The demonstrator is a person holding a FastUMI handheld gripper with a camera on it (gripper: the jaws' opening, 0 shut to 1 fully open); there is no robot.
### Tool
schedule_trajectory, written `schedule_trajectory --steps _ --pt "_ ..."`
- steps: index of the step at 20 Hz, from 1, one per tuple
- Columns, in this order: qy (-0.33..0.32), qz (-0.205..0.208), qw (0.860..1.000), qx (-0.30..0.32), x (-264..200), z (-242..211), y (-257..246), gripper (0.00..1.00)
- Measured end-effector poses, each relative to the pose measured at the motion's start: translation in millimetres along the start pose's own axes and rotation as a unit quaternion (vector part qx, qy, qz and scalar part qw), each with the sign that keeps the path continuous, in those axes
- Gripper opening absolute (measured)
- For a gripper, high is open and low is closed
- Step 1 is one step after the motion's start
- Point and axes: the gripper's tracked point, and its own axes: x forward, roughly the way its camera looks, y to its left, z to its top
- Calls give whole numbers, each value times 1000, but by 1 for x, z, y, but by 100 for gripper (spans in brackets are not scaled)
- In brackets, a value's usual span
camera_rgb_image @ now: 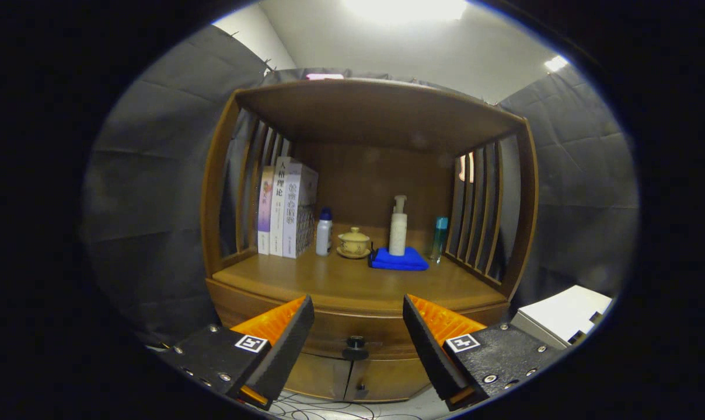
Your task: Pull open the drawer, take out the items inside it, and place them on the countertop above the cabinet.
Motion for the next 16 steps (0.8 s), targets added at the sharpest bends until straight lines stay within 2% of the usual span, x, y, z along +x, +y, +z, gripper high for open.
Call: schedule_trajectory --steps 4,10,13,16 --pt "25 -8 1000 16 25 -47 4 95" --pt "70 3 997 32 45 -121 11 94" --pt "75 -1 997 28 53 -133 9 92" --pt "68 -8 997 26 59 -134 6 83"
